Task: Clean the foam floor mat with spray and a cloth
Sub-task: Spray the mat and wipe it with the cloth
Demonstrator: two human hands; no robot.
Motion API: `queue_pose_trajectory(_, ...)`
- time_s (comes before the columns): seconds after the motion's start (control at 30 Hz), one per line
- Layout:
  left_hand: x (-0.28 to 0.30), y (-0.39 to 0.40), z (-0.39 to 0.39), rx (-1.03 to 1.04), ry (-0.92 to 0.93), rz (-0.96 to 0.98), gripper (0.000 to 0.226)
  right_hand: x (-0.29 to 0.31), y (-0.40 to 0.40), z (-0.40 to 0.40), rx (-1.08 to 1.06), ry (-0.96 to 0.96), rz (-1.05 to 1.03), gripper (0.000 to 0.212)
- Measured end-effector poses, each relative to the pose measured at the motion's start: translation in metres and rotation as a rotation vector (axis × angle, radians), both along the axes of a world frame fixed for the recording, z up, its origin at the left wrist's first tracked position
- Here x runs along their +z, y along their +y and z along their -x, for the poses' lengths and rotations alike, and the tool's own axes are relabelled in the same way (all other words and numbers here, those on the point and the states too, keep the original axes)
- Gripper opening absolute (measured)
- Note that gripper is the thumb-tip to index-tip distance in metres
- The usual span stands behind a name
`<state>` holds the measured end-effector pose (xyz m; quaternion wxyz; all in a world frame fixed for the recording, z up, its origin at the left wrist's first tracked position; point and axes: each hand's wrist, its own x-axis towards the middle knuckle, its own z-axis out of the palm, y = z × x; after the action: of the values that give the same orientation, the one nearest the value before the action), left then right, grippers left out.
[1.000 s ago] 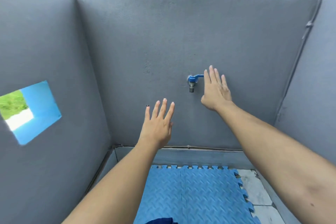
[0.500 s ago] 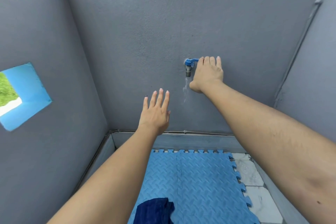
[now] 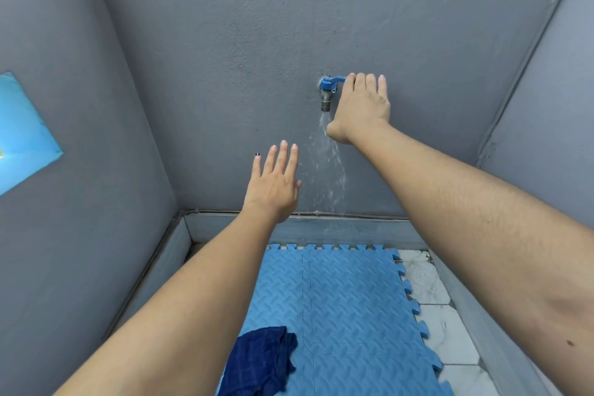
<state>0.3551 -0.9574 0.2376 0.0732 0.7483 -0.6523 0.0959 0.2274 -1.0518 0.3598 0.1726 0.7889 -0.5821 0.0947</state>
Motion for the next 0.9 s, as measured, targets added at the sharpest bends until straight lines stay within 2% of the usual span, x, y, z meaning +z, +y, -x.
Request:
queue_pose_trajectory(0.3, -0.024, -0.013, 0.003, -0.006, 0.014, -0.006, 0.063, -0.018, -0.009, -0.002, -0.052, 0.112, 0.108, 0.099)
queue_pose_trajectory(0.43, -0.033, -0.016, 0.005, -0.026, 0.018, 0.021, 0.064, -0.021, -0.023, 0.008, -0.037, 0.137, 0.072, 0.104)
queue_pose_trajectory(0.53, -0.044, -0.01, 0.0, -0.034, 0.005, 0.036, 0.064, -0.017, -0.033, 0.013, 0.028, 0.059, 0.027, 0.103)
queue_pose_trajectory(0.63, -0.076, 0.014, -0.001, -0.023, 0.09, 0.006, 0.065, -0.032, -0.026, 0.022, 0.168, -0.213, -0.044, 0.101)
queue_pose_trajectory(0.7, -0.117, 0.043, -0.004, 0.012, 0.148, -0.137, 0.069, -0.086, -0.008, 0.042, 0.258, -0.376, -0.053, 0.097)
queue_pose_trajectory(0.73, -0.143, 0.063, -0.006, 0.019, 0.151, -0.264, 0.079, -0.129, 0.008, 0.057, 0.268, -0.428, -0.072, 0.093)
queue_pose_trajectory(0.8, -0.203, 0.106, -0.011, 0.036, 0.111, -0.526, 0.116, -0.234, 0.045, 0.101, 0.188, -0.456, -0.233, 0.082)
queue_pose_trajectory(0.83, -0.232, 0.129, -0.012, 0.047, 0.1, -0.6, 0.125, -0.285, 0.062, 0.127, 0.107, -0.423, -0.372, 0.074)
queue_pose_trajectory(0.87, -0.265, 0.149, -0.01, 0.037, 0.064, -0.614, 0.12, -0.336, 0.079, 0.156, 0.005, -0.359, -0.504, 0.067)
queue_pose_trajectory(0.9, -0.296, 0.168, -0.005, 0.036, 0.082, -0.598, 0.104, -0.377, 0.096, 0.18, -0.098, -0.303, -0.603, 0.065)
